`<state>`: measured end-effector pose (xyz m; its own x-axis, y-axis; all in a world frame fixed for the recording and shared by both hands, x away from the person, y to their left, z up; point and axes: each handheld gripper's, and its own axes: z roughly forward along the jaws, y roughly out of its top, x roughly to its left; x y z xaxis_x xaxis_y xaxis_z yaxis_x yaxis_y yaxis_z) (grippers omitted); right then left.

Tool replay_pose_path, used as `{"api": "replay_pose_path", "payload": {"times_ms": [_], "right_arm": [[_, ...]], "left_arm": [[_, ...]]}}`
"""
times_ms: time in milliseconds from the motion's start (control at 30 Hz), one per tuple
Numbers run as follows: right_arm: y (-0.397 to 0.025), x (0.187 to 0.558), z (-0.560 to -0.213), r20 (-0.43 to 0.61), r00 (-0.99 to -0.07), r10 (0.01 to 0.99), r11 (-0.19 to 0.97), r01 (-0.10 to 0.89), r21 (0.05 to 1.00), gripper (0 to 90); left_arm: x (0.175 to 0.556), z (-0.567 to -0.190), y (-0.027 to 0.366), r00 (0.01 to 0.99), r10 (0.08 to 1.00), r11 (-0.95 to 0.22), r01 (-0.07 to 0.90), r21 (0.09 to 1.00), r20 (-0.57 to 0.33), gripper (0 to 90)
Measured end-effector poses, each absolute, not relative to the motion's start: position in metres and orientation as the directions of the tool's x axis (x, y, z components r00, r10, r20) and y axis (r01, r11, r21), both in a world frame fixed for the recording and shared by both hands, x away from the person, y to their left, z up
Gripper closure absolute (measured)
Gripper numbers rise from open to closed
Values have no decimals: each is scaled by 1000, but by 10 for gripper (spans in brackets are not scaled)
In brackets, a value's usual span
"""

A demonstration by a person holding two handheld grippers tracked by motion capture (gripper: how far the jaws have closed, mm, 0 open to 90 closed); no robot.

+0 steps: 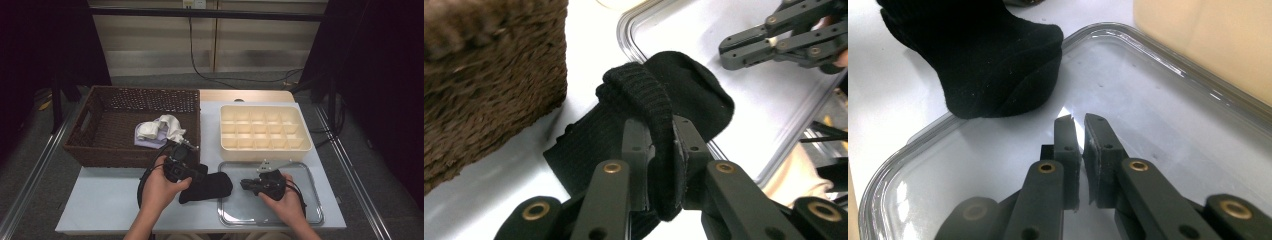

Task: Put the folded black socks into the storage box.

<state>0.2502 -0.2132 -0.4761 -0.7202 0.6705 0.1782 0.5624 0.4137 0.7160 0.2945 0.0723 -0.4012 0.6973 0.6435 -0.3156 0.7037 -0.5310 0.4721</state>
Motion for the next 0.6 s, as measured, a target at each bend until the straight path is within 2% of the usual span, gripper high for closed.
{"api": "replay_pose_path", "payload": {"times_ms": [600], "right_arm": [[-209, 249, -480, 179, -728, 662, 425, 562, 709, 846]], "left_arm": [[293, -414, 49, 717, 626, -555, 686, 471, -305, 783]]}}
